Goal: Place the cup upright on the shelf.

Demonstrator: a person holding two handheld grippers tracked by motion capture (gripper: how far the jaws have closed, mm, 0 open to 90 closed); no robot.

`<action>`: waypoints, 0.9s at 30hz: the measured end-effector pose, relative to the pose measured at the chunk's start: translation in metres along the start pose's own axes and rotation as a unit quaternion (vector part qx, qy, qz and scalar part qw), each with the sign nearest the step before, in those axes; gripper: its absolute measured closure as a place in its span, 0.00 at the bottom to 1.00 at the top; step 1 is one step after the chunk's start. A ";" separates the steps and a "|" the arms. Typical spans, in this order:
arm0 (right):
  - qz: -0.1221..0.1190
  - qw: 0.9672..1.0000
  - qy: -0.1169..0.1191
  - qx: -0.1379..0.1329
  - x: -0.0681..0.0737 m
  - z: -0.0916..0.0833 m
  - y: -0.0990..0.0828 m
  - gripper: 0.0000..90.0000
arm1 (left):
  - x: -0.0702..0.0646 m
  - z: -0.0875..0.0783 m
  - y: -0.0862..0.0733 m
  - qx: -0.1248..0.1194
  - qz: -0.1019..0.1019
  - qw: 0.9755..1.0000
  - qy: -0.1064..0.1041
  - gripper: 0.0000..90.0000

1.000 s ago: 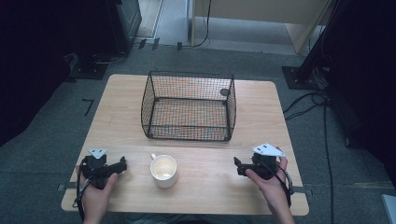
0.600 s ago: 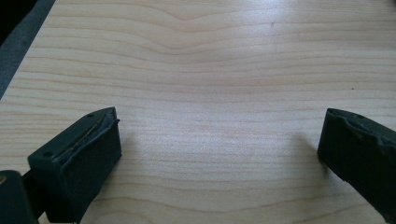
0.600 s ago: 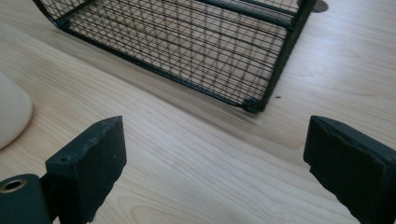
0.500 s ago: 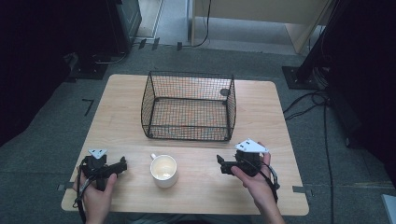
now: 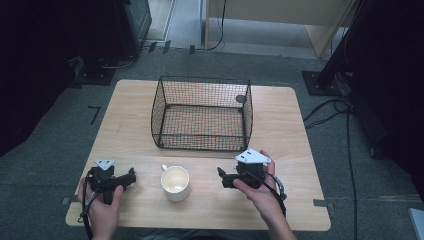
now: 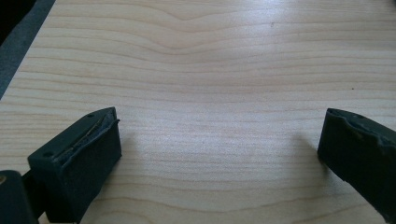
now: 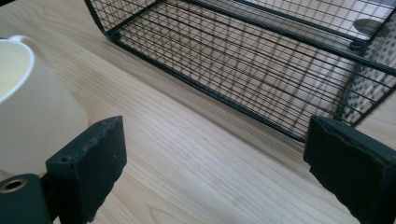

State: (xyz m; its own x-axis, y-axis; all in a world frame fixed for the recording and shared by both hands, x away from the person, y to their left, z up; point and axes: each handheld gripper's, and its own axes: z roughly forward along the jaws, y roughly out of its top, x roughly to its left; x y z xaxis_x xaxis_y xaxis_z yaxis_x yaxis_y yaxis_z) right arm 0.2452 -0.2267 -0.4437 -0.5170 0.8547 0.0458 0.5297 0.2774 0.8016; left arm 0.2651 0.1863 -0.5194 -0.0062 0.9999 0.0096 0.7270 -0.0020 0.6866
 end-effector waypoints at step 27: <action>-0.038 0.994 0.101 0.013 0.070 0.027 0.018 0.00 | -0.001 0.000 0.000 0.000 0.005 1.000 -0.005 0.00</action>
State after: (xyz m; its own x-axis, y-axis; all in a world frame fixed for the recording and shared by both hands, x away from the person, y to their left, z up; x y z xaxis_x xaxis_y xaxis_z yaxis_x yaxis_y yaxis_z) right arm 0.2364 -0.1497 -0.4417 -0.6796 0.7257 0.1068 0.4996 0.3513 0.7918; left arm 0.2655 0.1858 -0.5195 0.0073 0.9999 0.0092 0.7266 -0.0117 0.6870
